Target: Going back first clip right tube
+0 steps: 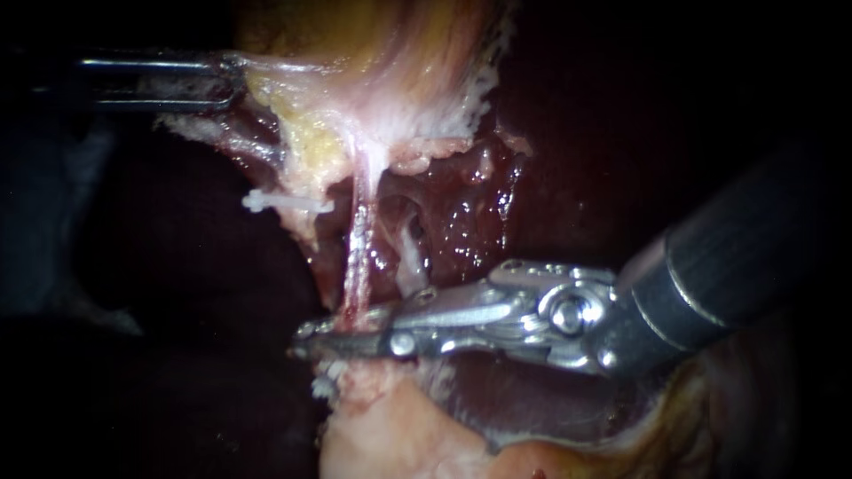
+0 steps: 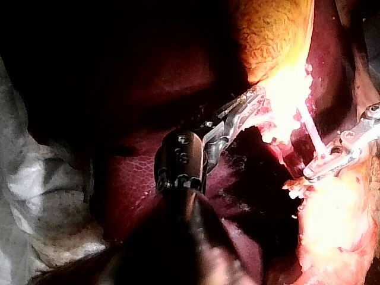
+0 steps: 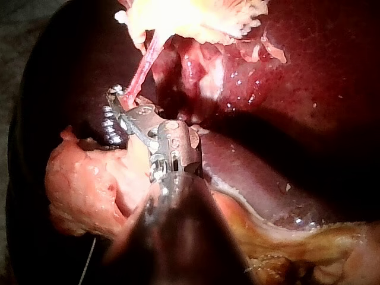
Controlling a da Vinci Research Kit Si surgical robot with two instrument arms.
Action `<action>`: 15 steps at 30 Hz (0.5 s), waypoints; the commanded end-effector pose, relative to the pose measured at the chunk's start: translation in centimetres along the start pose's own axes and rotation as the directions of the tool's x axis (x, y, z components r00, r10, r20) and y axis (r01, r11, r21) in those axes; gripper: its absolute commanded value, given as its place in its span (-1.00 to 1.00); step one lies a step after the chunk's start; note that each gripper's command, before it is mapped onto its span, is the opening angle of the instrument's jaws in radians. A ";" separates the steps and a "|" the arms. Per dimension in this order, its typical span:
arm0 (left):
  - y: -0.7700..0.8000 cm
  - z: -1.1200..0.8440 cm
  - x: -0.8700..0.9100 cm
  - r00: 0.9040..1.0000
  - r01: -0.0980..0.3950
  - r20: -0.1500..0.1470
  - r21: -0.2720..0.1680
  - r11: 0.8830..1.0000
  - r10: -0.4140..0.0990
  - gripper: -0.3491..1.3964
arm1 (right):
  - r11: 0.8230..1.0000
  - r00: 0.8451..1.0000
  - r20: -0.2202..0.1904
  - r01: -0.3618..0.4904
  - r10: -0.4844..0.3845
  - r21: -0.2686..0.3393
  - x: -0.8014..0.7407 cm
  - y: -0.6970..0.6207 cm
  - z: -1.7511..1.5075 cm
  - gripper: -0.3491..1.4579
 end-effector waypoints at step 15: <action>0.00 0.00 0.00 1.000 0.000 0.000 0.000 1.000 0.000 -1.00 | 0.988 0.988 -0.015 0.152 -0.152 0.030 -0.17 0.24 0.16 -0.12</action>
